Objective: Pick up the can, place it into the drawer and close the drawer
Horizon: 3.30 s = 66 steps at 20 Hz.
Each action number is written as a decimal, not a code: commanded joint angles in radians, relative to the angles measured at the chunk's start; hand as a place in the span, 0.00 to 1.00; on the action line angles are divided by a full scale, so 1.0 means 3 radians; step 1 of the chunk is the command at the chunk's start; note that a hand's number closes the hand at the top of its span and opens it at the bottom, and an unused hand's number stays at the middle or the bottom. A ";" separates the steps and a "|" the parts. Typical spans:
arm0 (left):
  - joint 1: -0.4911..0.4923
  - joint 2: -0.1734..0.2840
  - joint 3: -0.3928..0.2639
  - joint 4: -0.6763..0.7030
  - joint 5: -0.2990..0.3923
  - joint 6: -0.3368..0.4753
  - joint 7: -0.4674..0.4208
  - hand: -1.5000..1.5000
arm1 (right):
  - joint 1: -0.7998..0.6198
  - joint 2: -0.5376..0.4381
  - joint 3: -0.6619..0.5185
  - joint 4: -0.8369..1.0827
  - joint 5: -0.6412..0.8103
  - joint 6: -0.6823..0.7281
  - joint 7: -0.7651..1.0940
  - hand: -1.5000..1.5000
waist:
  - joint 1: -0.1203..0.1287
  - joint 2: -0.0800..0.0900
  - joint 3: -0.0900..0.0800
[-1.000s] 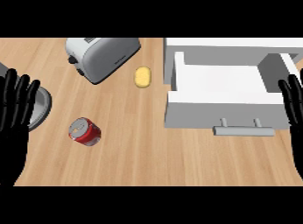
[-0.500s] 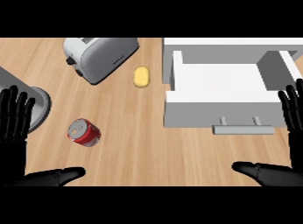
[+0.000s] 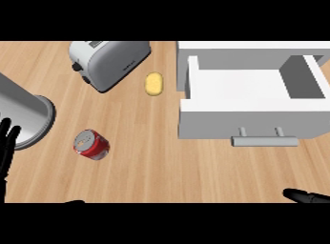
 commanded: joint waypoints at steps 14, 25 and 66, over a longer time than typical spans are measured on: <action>0.0138 -0.0123 -0.0079 -0.0331 0.0342 0.0440 0.0353 0.00 | 0.0410 -0.0188 -0.0669 -0.0017 -0.0636 0.0624 -0.0160 0.00 | -0.0003 0.0002 0.0000; 0.0118 -0.0124 0.0043 0.0310 0.0879 0.0477 -0.0096 0.00 | 0.0794 0.0043 -0.0929 -0.0063 -0.0766 0.1039 -0.0484 0.00 | -0.0011 0.0002 -0.0002; -0.0241 -0.0021 0.0780 0.3427 0.1445 0.0126 -0.2450 0.00 | 0.0597 0.0133 -0.1703 -0.0257 -0.1234 0.1619 0.0167 0.00 | 0.0000 0.0006 -0.0003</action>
